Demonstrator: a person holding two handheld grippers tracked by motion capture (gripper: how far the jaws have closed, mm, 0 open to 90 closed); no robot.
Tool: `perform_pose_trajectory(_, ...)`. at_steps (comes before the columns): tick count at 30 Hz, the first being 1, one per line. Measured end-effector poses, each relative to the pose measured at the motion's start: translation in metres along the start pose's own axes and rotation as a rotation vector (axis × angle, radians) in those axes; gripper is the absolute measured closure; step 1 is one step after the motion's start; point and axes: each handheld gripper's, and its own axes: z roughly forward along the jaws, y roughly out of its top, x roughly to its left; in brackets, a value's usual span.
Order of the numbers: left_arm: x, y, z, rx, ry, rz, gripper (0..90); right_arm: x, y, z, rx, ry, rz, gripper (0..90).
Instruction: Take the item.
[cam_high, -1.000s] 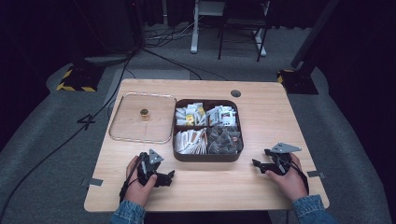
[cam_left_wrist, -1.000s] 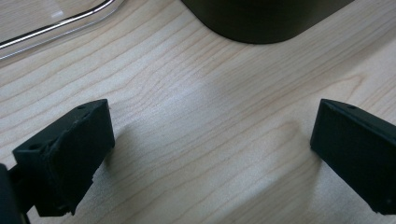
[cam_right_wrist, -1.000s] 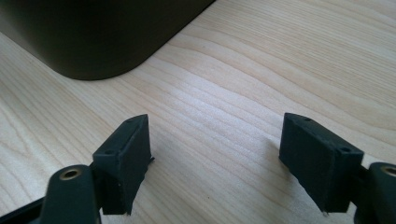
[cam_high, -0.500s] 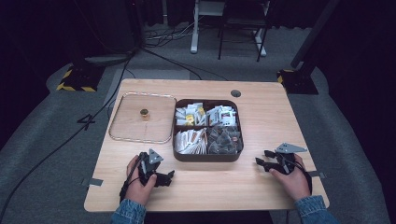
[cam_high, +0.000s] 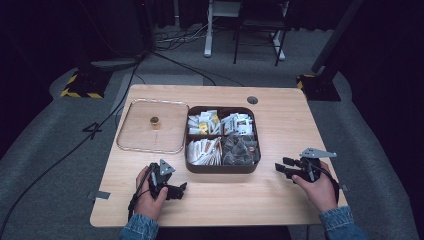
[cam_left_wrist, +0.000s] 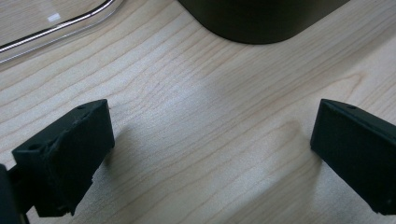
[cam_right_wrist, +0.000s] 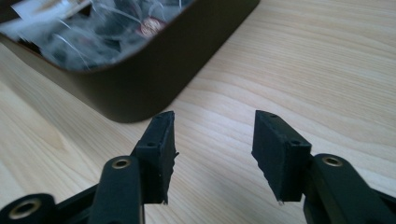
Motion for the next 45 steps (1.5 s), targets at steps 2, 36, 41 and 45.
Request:
perform_pose_trajectory(2,0.000,0.000,0.000,-0.001,0.000,-0.001,0.0,0.001,0.009,0.001,0.002,0.024,0.010,51.4)
perform_pose_trajectory(36,0.001,0.001,0.001,-0.002,0.009,-0.020,0.0,0.021,0.138,0.069,0.048,0.090,-0.051,52.3)
perform_pose_trajectory(41,0.001,0.002,0.002,-0.002,0.012,-0.018,0.0,0.024,0.142,0.086,0.069,0.097,-0.038,52.7)
perform_pose_trajectory(45,0.001,0.002,0.002,-0.002,0.012,-0.018,0.0,0.029,0.145,0.104,0.094,0.096,-0.036,52.9)
